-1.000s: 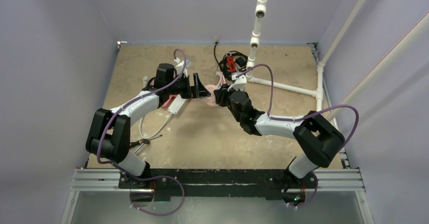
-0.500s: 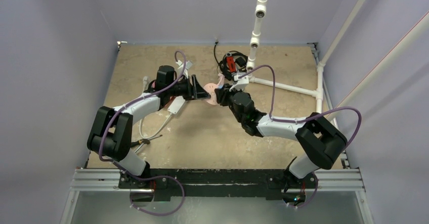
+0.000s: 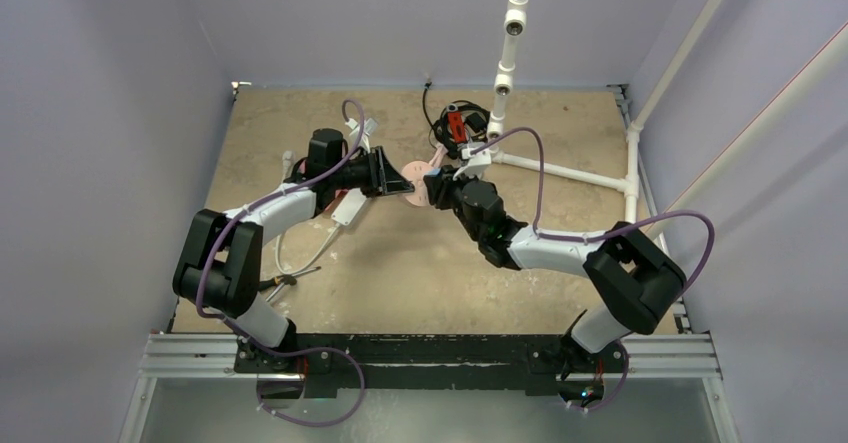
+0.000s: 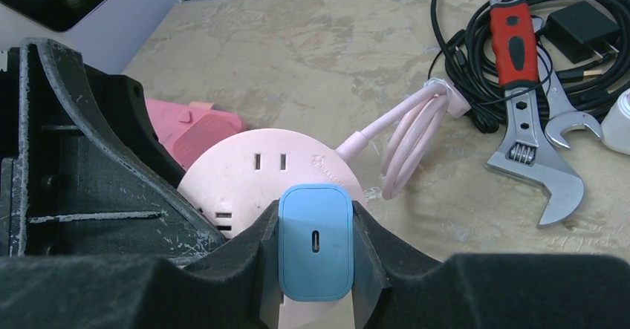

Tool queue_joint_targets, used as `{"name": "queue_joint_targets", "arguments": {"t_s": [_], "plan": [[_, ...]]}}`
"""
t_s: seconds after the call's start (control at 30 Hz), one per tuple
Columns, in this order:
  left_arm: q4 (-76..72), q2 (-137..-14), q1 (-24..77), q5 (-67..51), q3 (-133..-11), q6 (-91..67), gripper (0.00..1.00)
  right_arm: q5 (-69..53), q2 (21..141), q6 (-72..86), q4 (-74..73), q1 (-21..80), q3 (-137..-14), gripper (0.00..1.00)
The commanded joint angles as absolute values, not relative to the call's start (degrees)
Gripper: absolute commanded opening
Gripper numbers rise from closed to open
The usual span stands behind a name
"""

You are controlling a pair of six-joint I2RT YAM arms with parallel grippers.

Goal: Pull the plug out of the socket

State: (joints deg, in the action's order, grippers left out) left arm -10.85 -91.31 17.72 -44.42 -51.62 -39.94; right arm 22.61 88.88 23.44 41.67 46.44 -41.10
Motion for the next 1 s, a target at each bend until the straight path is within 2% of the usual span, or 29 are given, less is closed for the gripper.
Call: {"name": "queue_joint_targets", "arguments": {"t_s": [0.0,0.13,0.27,0.47,0.8,0.97], "plan": [[-11.69,-91.22,18.1,-44.37,-51.69,-37.97,0.0,18.49,88.4,24.65,48.22,44.28,-42.5,0.0],[-10.95,-90.89,18.02,-43.86,-51.83,-37.16,0.0,13.29,88.42,25.91,49.07,40.56,-41.68,0.0],[-10.84,-90.85,18.02,-43.76,-51.81,-36.95,0.0,13.54,88.83,25.76,48.27,40.38,-42.04,0.0],[-10.64,-90.81,17.78,-43.04,-51.79,-37.11,0.0,19.86,88.77,23.9,47.9,42.78,-42.75,0.0],[-10.4,-91.58,16.96,-42.08,-51.54,-37.63,0.0,39.77,93.74,21.8,41.62,54.3,-48.64,0.0],[-10.13,-91.52,16.96,-41.84,-51.64,-37.26,0.0,40.05,95.61,22.71,39.29,55.55,-50.21,0.0]]}}
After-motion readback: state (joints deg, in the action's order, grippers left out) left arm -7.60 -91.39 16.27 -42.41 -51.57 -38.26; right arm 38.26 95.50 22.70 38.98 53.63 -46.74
